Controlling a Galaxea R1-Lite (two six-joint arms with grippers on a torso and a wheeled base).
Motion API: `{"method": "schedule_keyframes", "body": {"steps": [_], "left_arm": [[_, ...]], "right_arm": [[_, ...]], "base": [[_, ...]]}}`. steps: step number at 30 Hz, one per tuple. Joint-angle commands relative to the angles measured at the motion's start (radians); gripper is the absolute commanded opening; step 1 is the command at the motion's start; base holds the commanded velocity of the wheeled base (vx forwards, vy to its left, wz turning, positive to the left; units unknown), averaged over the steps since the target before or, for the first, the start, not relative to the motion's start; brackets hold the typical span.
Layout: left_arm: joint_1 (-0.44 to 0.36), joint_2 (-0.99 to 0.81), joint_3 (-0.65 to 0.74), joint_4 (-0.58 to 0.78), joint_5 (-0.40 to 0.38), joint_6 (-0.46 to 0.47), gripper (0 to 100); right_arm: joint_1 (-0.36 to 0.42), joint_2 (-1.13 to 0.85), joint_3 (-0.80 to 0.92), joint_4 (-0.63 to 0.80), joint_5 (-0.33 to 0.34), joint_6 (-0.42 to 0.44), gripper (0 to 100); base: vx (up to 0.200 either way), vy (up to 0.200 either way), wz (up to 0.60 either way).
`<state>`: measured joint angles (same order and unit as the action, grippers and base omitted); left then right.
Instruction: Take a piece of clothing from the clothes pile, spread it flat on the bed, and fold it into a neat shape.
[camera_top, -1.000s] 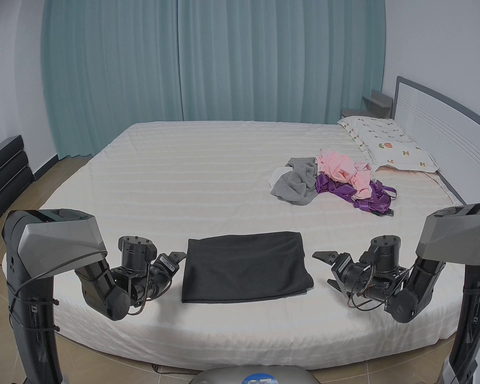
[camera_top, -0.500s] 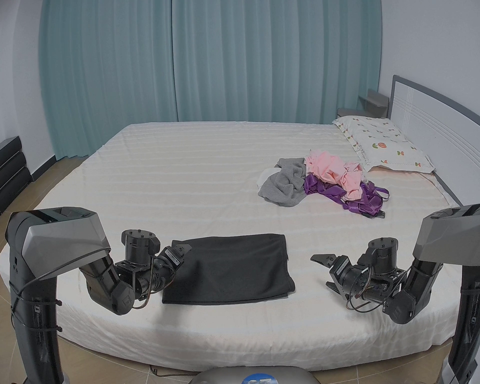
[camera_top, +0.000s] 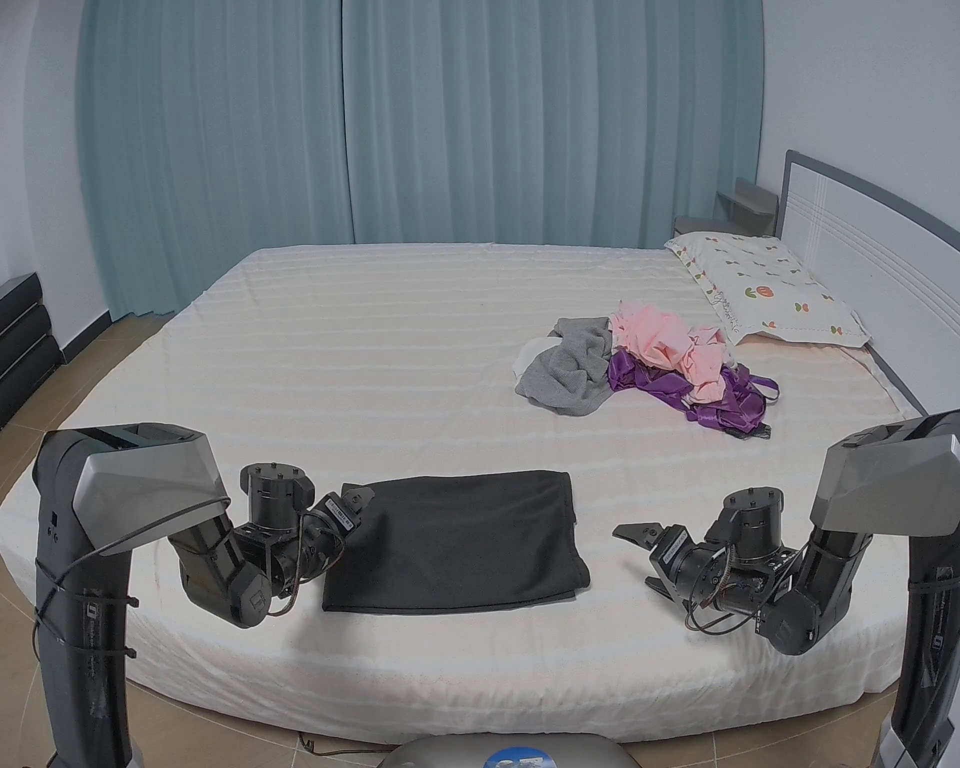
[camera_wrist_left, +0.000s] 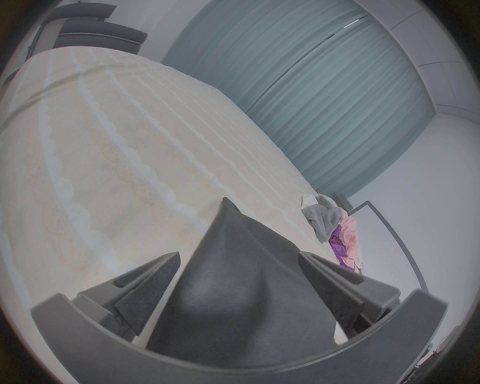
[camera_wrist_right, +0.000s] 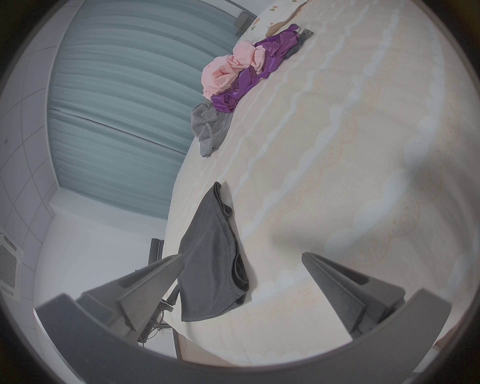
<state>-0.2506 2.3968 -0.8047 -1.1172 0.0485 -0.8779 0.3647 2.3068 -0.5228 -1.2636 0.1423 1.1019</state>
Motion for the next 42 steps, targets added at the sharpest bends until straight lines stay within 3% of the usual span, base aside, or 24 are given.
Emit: {"method": "schedule_keyframes", "body": {"steps": [1, 6, 7, 42], "left_arm": [[-0.006, 0.05, 0.002, -0.007, -0.004, 0.004, 100], [-0.006, 0.067, -0.005, -0.015, -0.009, 0.02, 100], [-0.006, 0.067, -0.007, -0.015, -0.009, 0.02, 0], [0.001, 0.054, 0.027, -0.07, 0.002, -0.009, 0]], "right_arm": [[0.003, 0.011, 0.0, 0.0, 0.0, -0.001, 100], [0.007, 0.011, 0.001, 0.0, -0.001, -0.001, 100], [0.007, 0.011, 0.0, 0.0, -0.001, -0.001, 100], [0.011, 0.011, -0.002, 0.0, 0.002, 0.001, 100]], "base": [[0.0, 0.0, 0.0], [0.0, 0.0, 0.0], [0.0, 0.0, 0.0], [0.0, 0.006, 0.0]]}}
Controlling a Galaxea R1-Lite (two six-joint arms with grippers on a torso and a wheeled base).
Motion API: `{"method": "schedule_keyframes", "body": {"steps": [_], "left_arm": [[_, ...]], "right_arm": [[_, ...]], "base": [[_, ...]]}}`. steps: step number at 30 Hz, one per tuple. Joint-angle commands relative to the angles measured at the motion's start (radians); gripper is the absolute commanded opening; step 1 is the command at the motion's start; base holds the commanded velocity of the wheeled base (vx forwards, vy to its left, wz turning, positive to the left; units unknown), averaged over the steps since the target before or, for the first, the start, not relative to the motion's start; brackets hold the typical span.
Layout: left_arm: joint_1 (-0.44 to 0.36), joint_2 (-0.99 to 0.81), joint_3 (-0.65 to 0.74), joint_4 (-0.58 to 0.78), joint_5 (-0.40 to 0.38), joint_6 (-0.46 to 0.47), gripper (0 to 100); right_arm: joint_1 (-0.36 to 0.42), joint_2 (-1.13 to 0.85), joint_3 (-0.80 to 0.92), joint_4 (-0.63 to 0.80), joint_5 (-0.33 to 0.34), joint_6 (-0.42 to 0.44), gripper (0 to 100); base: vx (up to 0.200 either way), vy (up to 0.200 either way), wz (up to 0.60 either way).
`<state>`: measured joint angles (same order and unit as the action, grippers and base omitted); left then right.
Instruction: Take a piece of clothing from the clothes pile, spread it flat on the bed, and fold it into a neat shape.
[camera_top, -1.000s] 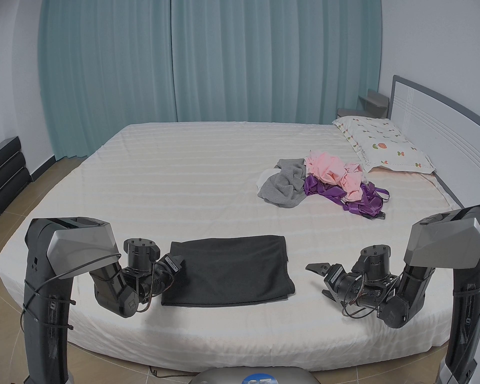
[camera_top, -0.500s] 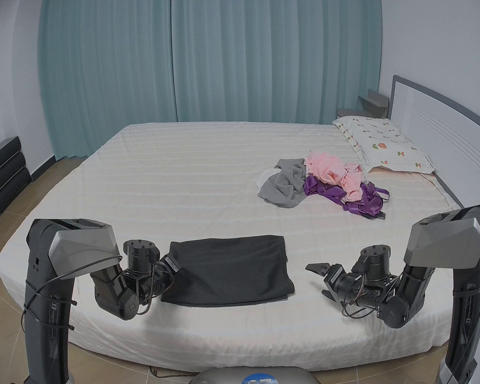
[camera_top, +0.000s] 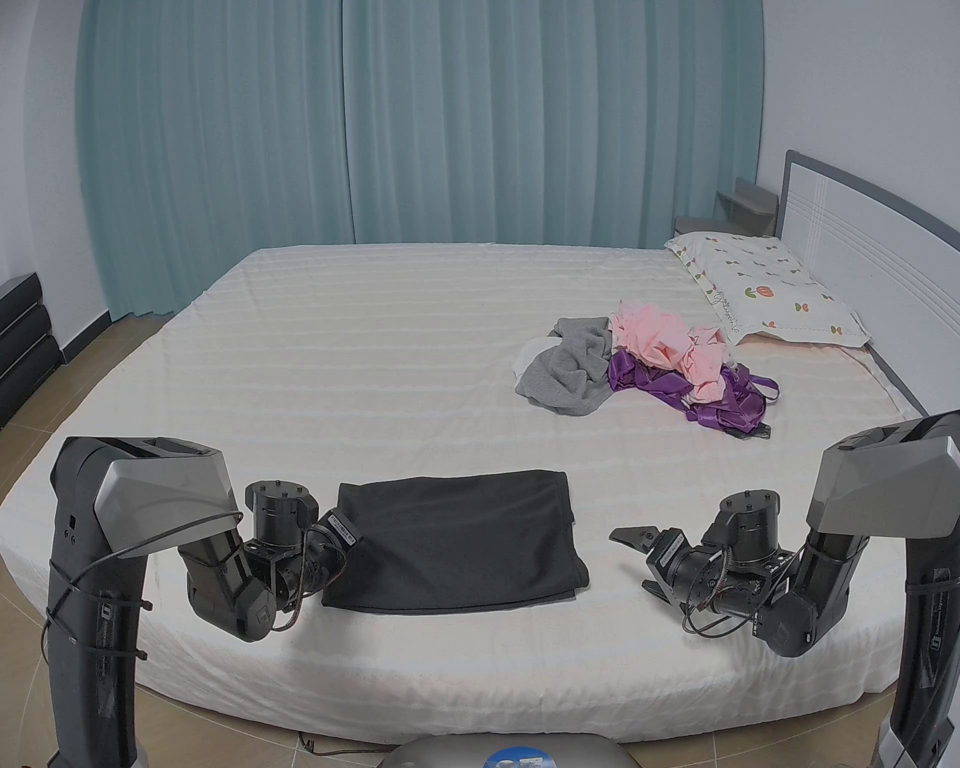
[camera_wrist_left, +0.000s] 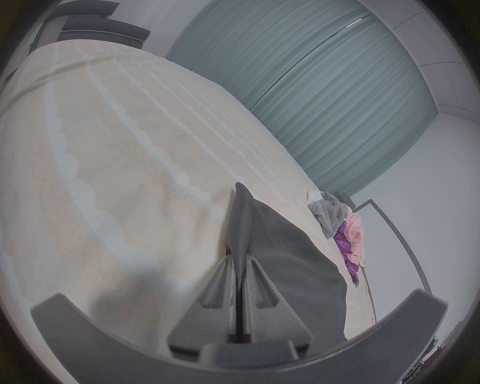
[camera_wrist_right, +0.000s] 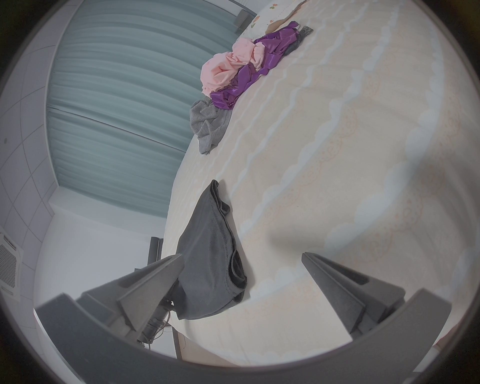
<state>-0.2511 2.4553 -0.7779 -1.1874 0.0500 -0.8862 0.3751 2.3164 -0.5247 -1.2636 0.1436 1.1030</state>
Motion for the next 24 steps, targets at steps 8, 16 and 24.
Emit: {"method": "schedule_keyframes", "body": {"steps": [8, 16, 24], "left_arm": [[0.012, -0.025, 0.008, 0.0, 0.001, 0.0, 0], [0.026, -0.032, 0.009, 0.0, -0.009, -0.002, 0], [0.039, -0.032, 0.0, 0.0, -0.012, -0.002, 0]], "right_arm": [[0.001, 0.001, -0.001, 0.0, 0.001, 0.0, 100], [0.001, 0.001, -0.001, 0.0, 0.001, 0.001, 100], [0.001, 0.001, -0.001, 0.0, 0.002, 0.001, 100]], "base": [[0.0, 0.2, 0.0], [0.0, 0.2, 0.0], [0.0, 0.2, 0.0]]}}
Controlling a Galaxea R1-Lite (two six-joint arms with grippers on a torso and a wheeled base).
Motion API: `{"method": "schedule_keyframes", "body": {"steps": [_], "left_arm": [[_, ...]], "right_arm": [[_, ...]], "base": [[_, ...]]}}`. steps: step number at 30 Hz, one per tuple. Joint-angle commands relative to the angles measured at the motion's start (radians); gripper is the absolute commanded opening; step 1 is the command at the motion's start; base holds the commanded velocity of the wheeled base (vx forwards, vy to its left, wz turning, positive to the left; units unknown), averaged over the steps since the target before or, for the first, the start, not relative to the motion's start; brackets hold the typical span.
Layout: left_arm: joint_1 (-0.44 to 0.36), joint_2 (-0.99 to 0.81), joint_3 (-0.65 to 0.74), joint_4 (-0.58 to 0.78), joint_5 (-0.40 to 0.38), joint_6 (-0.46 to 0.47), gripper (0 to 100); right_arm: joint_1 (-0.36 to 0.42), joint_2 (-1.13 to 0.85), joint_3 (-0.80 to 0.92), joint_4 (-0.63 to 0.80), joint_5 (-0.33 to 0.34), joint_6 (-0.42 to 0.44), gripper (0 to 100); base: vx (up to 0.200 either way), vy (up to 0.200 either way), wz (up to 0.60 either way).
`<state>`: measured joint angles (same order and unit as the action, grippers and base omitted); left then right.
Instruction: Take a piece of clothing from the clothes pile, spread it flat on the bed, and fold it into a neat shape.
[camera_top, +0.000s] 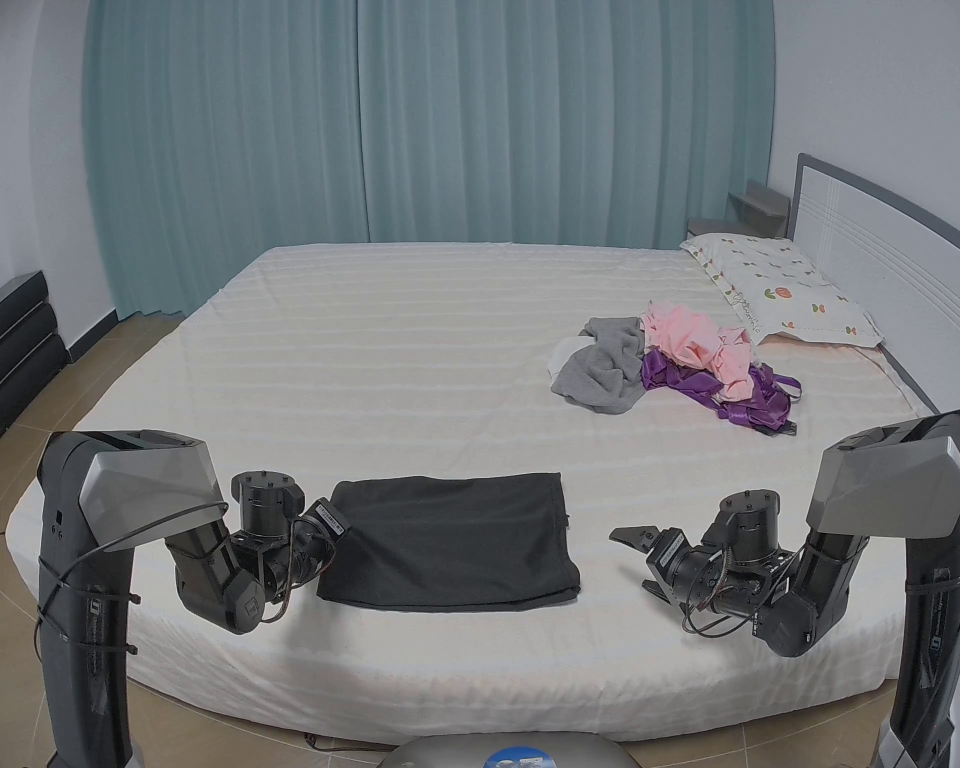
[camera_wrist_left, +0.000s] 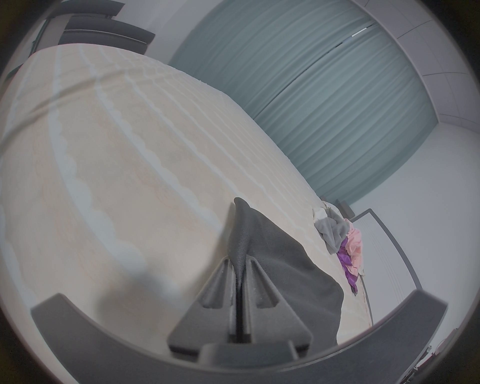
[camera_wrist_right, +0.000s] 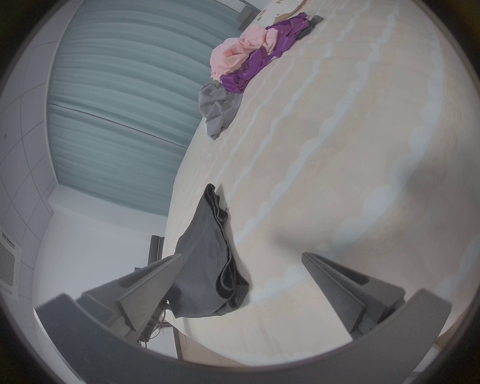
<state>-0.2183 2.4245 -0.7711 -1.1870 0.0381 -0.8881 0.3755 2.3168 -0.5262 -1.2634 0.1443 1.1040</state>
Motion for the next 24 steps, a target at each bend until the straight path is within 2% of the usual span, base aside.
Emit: {"method": "schedule_keyframes", "body": {"steps": [1, 20, 24], "left_arm": [[0.008, 0.001, -0.008, 0.0, 0.0, 0.0, 0], [0.033, -0.001, -0.013, -0.002, -0.003, 0.0, 0], [0.046, -0.001, -0.024, -0.003, -0.023, 0.0, 0]], "right_arm": [[0.0, 0.001, 0.0, -0.001, 0.001, 0.0, 100], [0.0, 0.001, 0.0, -0.001, 0.001, 0.002, 100], [0.0, 0.001, -0.002, -0.001, 0.001, 0.0, 100]], "base": [[0.0, 0.2, 0.0], [0.0, 0.2, 0.0], [0.0, 0.2, 0.0]]}}
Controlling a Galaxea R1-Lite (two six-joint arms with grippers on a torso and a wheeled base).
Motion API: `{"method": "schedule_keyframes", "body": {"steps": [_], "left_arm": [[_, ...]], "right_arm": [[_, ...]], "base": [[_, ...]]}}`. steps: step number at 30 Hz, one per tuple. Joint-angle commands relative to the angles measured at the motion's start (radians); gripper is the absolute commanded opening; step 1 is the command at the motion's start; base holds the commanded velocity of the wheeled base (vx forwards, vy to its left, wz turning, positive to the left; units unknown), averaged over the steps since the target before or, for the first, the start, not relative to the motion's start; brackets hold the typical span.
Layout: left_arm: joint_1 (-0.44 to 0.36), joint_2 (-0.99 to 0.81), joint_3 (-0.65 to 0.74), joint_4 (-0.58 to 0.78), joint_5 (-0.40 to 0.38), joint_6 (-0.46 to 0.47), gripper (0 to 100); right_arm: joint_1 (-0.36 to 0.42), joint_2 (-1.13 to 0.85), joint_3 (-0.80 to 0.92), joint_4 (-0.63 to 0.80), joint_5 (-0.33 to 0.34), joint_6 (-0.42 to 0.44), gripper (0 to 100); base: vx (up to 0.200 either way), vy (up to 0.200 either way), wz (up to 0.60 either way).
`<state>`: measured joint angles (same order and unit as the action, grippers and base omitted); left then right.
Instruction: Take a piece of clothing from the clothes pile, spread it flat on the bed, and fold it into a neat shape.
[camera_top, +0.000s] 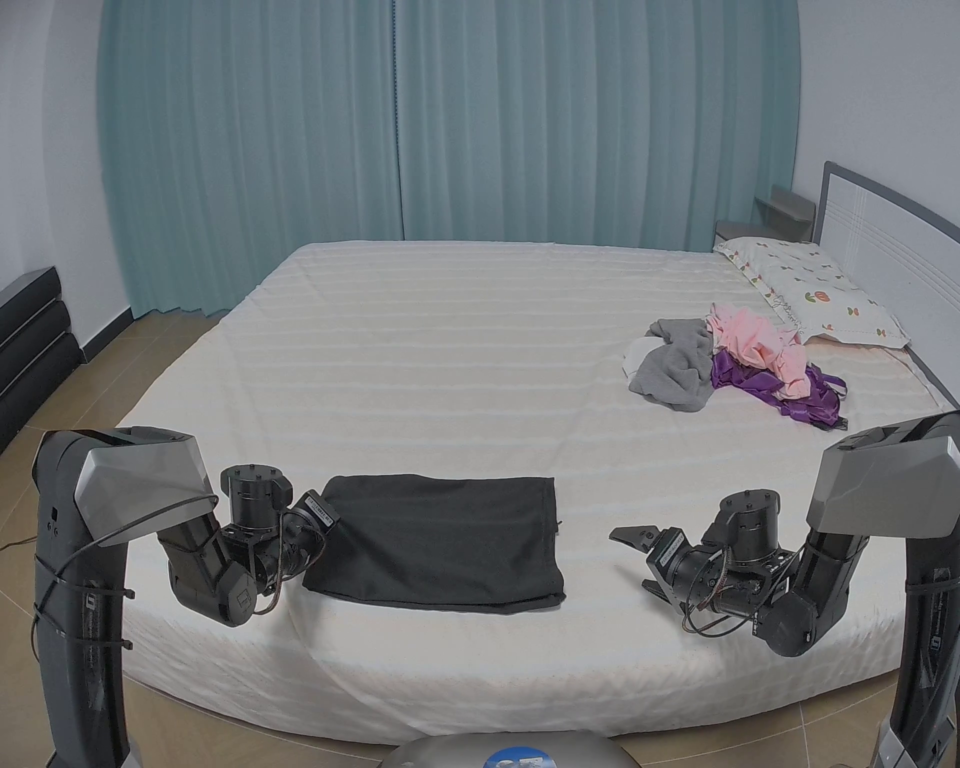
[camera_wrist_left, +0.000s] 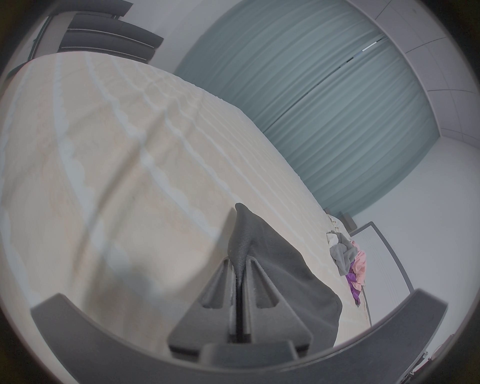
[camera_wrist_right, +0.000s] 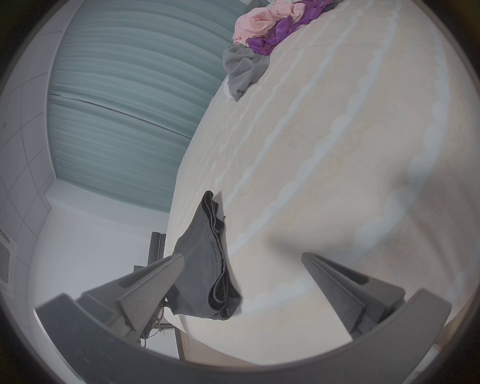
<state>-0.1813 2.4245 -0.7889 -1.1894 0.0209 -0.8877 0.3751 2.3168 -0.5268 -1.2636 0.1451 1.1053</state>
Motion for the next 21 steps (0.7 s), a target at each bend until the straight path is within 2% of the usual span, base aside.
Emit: {"method": "schedule_keyframes", "body": {"steps": [1, 6, 19, 20, 21], "left_arm": [[0.013, -0.001, -0.007, 0.001, -0.006, -0.001, 0], [0.014, 0.004, -0.01, -0.001, -0.006, -0.001, 0], [0.006, 0.008, -0.007, 0.001, -0.006, -0.002, 0], [0.006, 0.008, -0.007, 0.001, -0.006, -0.002, 100], [0.006, 0.008, -0.007, 0.001, -0.006, -0.002, 100]], "right_arm": [[0.001, 0.001, -0.001, 0.0, 0.001, 0.001, 100], [0.002, 0.001, -0.001, 0.0, 0.001, 0.001, 100], [0.002, 0.001, -0.001, 0.0, 0.001, 0.001, 100], [0.002, 0.001, -0.001, 0.0, 0.001, 0.001, 100], [0.002, 0.001, -0.001, 0.0, 0.001, 0.001, 100]], "base": [[0.0, 0.2, 0.0], [0.0, 0.2, 0.0], [0.0, 0.0, 0.0], [0.0, 0.0, 0.0], [0.0, 0.0, 0.0]]}}
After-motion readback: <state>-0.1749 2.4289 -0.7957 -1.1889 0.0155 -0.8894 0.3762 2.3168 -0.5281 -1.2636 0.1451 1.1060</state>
